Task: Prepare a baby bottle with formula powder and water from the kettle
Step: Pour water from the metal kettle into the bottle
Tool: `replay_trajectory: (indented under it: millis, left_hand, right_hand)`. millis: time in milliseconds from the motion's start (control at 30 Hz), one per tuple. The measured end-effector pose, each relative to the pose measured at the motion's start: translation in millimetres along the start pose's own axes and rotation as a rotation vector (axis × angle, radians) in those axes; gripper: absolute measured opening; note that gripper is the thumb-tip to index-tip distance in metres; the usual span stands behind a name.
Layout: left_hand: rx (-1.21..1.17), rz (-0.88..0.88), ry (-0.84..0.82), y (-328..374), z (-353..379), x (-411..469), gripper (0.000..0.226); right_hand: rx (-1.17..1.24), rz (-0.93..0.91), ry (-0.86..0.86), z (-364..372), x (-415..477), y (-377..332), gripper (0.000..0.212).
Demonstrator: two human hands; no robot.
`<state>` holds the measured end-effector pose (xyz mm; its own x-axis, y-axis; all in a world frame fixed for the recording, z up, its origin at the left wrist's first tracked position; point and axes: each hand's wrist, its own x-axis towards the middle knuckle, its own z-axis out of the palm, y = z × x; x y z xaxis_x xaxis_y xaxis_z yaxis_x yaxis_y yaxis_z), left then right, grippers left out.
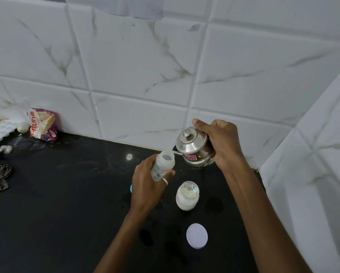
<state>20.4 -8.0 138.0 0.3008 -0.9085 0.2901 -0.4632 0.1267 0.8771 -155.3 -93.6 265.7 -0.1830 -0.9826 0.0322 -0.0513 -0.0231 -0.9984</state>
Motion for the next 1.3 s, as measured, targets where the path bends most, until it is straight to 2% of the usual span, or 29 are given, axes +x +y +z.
replay_trajectory:
  millis: [400, 1300]
  left_hand:
    - [0.001, -0.009, 0.003, -3, -2, -1, 0.059]
    - [-0.01, -0.001, 0.013, -6, -2, -2, 0.059]
  right_hand:
    - [-0.144, -0.11, -0.003, 10, -2, -14, 0.053]
    - [-0.356, -0.153, -0.019, 25, -7, -28, 0.051]
